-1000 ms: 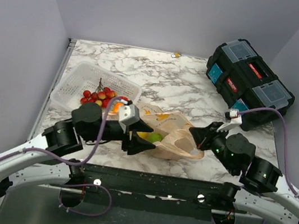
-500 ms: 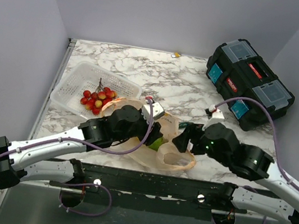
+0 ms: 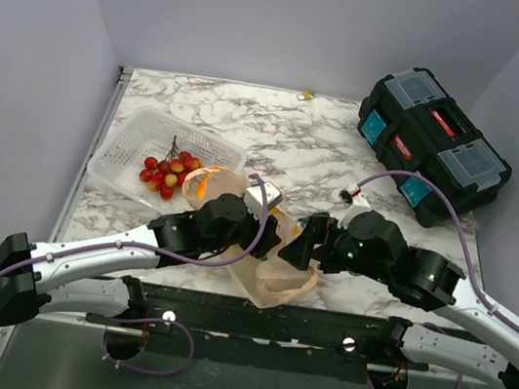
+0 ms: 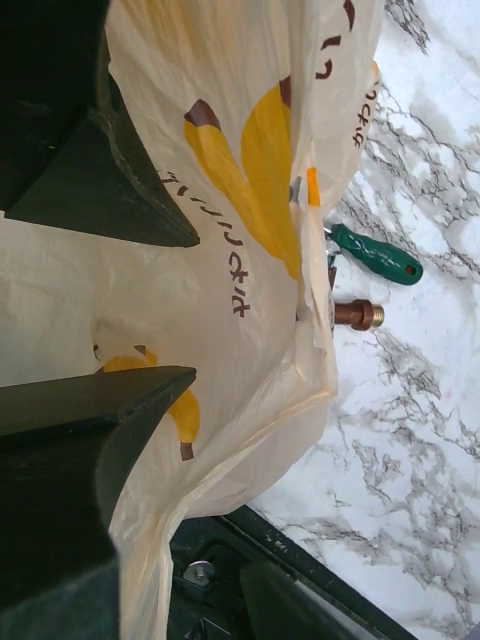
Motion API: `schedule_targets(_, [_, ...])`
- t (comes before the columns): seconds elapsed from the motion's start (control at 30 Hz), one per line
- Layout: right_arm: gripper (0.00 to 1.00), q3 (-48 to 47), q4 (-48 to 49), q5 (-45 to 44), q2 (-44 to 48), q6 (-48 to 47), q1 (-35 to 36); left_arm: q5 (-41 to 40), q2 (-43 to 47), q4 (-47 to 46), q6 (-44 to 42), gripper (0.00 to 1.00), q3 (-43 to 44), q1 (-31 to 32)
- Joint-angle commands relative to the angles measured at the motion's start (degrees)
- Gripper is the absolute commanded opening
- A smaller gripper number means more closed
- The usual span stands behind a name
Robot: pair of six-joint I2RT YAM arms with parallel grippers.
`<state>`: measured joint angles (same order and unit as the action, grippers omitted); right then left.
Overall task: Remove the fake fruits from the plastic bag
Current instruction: Take out the fake fruit from the plastic bag.
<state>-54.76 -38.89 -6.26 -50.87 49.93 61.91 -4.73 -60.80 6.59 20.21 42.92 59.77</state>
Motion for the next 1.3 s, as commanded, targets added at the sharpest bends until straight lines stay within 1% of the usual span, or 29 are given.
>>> schedule_targets(0.0, [1.0, -3.4, 0.7, 3.2, 1.9, 0.6, 0.1, -5.1, 4.7, -3.7, 3.0, 0.5, -2.4, 0.3])
schedule_targets(0.13, [1.0, -4.8, 1.4, 4.0, 0.5, 1.1, 0.1, -9.6, 8.2, -3.4, 3.4, 0.5, -3.2, 0.2])
schedule_targets(0.27, [1.0, -8.1, -3.3, 1.0, -5.5, 1.8, 0.2, -11.2, 11.0, -4.1, 3.5, 0.55, -4.4, 0.2])
schedule_targets(0.37, [1.0, -10.1, -6.3, -5.5, -9.6, 3.0, 2.6, -11.0, 11.9, -3.5, 3.7, 0.57, -4.2, 0.2])
schedule_targets(0.53, [1.0, -13.9, -12.1, -16.6, -17.1, 6.4, 9.8, -11.6, 12.9, -2.0, 3.6, 0.59, -5.7, 0.1])
schedule_targets(0.57, [1.0, -14.6, -14.0, -19.2, -18.7, 7.7, 11.2, -11.2, 13.0, -1.8, 3.7, 0.59, -6.2, 0.0])
schedule_targets(0.67, [0.99, -16.9, -24.7, -27.6, -23.8, 13.8, 13.4, -9.2, 14.0, -2.0, 3.8, 0.59, -8.0, -0.1])
schedule_targets(0.73, [0.88, -16.3, -27.7, -29.3, -24.8, 15.4, 14.2, -6.7, 15.0, -3.4, 3.7, 0.59, -9.9, -0.1])
schedule_targets(0.77, [0.81, -15.1, -26.5, -29.1, -24.3, 14.5, 15.0, -4.9, 15.4, -4.5, 3.6, 0.59, -11.0, -0.1])
schedule_targets(0.83, [0.57, -11.9, -21.6, -27.5, -22.1, 11.4, 16.4, -1.5, 15.5, -6.3, 4.1, 0.59, -12.7, -0.1])
schedule_targets(0.87, [0.43, -10.5, -19.5, -26.4, -20.9, 10.6, 16.7, 0.0, 15.2, -7.0, 4.8, 0.59, -13.3, -0.1])
schedule_targets(0.93, [0.22, -8.1, -16.4, -25.2, -18.6, 9.7, 17.1, 2.5, 14.5, -8.2, 5.8, 0.59, -14.1, -0.1])
schedule_targets(1.0, [0.03, -7.0, -16.2, -25.3, -16.8, 9.9, 17.3, 4.6, 14.3, -9.2, 6.3, 0.56, -15.5, -0.1])
schedule_targets(1.03, [0.01, -6.9, -16.9, -25.8, -16.2, 10.2, 17.5, 4.6, 14.5, -9.9, 6.3, 0.56, -16.4, -0.1])
schedule_targets(1.07, [0.01, -6.9, -17.2, -26.1, -15.7, 10.1, 17.6, 6.1, 14.8, -11.2, 6.6, 0.56, -17.5, -0.1])
schedule_targets(1.13, [0.01, -6.9, -16.9, -25.9, -15.2, 8.9, 17.7, 6.4, 15.0, -13.8, 7.1, 0.56, -19.5, -0.1])
schedule_targets(1.23, [0.01, -6.2, -14.7, -25.1, -14.7, 7.0, 17.8, 5.2, 12.3, -16.1, 6.1, 0.55, -19.8, -0.1])
schedule_targets(1.27, [0.01, -5.9, -14.1, -25.1, -14.4, 7.0, 17.8, 3.4, 10.9, -16.3, 5.4, 0.56, -19.4, -0.1])
